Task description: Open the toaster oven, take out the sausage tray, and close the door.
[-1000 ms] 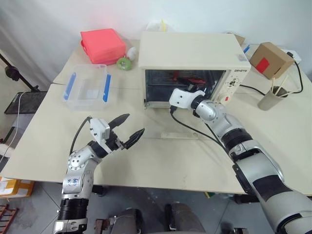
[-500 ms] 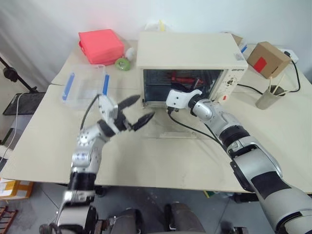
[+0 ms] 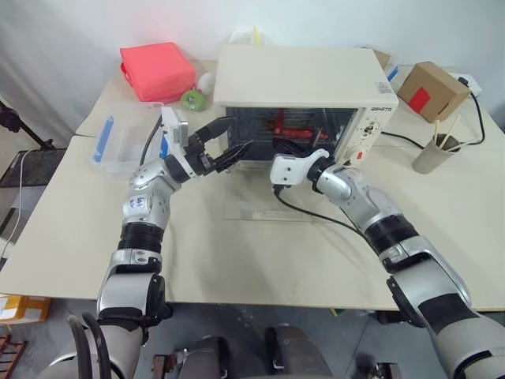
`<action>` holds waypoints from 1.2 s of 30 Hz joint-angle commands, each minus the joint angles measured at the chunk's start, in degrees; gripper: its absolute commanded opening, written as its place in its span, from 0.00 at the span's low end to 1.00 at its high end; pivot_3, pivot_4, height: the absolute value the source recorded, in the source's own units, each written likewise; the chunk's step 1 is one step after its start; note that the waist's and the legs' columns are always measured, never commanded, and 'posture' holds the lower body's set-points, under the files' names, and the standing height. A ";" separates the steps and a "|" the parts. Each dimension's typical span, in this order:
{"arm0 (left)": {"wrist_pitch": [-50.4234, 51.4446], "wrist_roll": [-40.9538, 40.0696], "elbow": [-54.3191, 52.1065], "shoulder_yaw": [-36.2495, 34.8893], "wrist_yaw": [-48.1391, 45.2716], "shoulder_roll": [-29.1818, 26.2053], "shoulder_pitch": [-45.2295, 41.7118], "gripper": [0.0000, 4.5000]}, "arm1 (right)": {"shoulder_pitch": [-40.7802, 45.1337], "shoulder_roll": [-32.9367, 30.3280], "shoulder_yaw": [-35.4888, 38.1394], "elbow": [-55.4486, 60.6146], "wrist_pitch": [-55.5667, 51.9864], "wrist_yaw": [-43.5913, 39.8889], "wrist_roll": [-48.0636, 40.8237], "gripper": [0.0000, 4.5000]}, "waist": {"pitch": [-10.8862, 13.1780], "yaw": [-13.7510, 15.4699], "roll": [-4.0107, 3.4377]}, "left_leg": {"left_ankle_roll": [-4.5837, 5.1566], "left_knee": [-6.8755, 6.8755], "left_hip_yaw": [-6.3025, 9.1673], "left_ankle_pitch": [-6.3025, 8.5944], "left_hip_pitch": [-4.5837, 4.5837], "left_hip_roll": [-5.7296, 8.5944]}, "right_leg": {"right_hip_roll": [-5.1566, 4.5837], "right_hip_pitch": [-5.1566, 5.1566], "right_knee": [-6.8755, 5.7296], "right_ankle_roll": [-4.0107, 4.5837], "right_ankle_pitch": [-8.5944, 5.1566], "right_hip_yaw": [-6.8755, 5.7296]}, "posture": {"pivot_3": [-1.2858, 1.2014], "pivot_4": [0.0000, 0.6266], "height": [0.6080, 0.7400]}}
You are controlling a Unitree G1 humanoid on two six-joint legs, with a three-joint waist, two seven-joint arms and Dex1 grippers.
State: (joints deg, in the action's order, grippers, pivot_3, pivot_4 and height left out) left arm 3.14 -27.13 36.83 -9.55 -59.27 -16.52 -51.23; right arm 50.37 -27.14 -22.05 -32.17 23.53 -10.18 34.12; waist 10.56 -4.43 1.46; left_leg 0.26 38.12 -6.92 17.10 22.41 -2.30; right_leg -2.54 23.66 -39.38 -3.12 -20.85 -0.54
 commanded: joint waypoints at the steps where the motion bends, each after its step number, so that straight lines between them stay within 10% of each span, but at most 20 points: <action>1: 1.18 -0.74 0.03 -0.71 -1.10 -0.47 -0.67 1.00 | -5.41 -2.85 3.11 13.92 -2.08 -4.07 -2.21 0.01 | 0.00 0.21 0.00 | 0.00 0.00 0.01 0.00 0.01 0.00 | 0.00 0.00 0.00 0.00 0.00 0.00 | 0.52 0.24 1.00; 17: 2.75 0.39 2.08 -0.66 -5.24 -0.97 -0.12 1.00 | -28.27 -6.46 10.05 45.98 -13.89 -12.04 -0.62 0.01 | 0.00 2.51 0.00 | 0.00 0.04 0.00 0.00 -0.02 0.03 | 0.00 -0.02 0.06 0.00 0.00 0.00 | 0.52 0.24 1.00; 36: 22.30 -5.67 -17.82 -2.16 -3.46 -8.29 13.53 1.00 | -40.35 -7.42 11.37 54.09 -14.03 -14.88 -0.61 0.01 | -0.01 2.74 0.02 | -0.03 0.12 -0.01 -0.01 -0.18 0.05 | 0.01 -0.20 0.26 0.01 0.00 0.06 | 0.52 0.24 1.00</action>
State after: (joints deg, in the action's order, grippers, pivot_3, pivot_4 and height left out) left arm 24.44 -31.30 22.02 -11.31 -62.86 -24.48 -37.96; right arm 10.08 -33.77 -12.10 20.71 8.73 -24.96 34.30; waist 10.55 -1.69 1.48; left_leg 0.23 38.24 -6.93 17.08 22.23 -2.24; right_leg -2.54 23.46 -39.12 -3.12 -20.85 -0.48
